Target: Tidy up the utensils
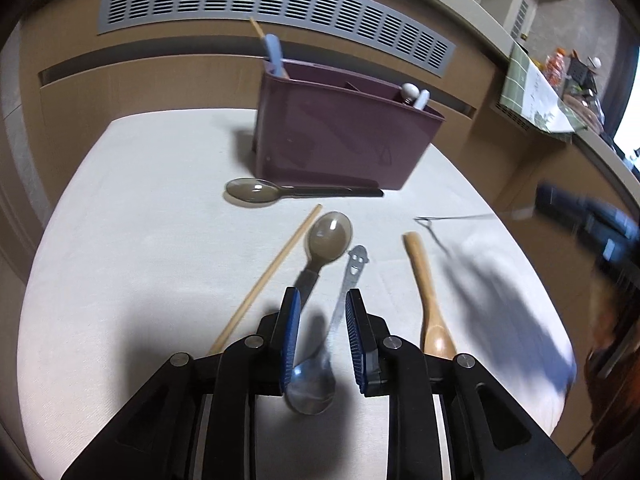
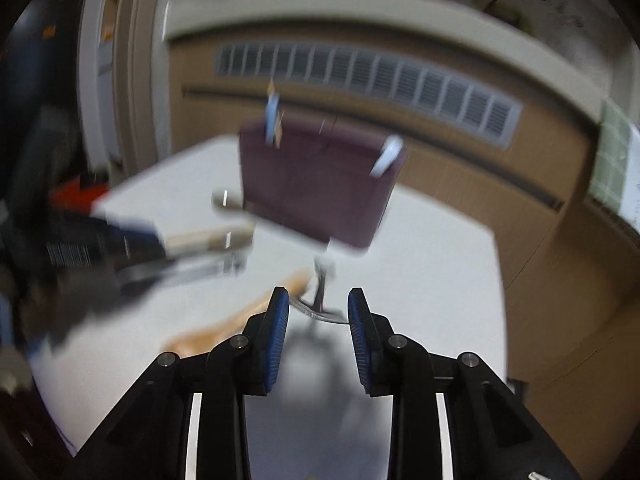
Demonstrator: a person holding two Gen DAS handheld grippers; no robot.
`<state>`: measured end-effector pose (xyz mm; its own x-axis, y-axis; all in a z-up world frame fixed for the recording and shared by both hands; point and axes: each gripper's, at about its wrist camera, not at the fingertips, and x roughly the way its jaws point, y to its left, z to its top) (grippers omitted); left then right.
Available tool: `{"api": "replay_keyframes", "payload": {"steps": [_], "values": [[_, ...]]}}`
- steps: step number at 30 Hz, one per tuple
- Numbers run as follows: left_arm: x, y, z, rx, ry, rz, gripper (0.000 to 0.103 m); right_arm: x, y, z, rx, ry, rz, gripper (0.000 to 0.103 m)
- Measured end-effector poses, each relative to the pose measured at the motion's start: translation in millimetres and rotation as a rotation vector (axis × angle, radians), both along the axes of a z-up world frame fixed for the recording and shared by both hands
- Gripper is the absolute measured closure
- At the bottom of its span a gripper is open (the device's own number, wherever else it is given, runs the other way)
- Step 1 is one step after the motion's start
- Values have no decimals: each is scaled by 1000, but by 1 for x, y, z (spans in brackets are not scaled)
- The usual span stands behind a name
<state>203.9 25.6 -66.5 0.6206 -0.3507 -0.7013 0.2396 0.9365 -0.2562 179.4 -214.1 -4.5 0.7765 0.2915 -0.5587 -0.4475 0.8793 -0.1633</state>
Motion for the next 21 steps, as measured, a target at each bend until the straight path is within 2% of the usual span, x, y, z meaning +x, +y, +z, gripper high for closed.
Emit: {"api": "replay_keyframes", "payload": {"steps": [2, 4, 10, 21], "values": [[4, -5, 0, 21, -4, -32, 72, 4, -4, 16, 38, -28, -12, 82], [15, -9, -1, 53, -5, -72, 71, 9, -8, 22, 72, -12, -10, 102], [59, -20, -14, 170, 48, -102, 67, 17, -5, 20, 107, 24, 24, 100], [93, -34, -18, 253, 110, -89, 67, 19, -14, 25, 128, 6, -4, 101]]}}
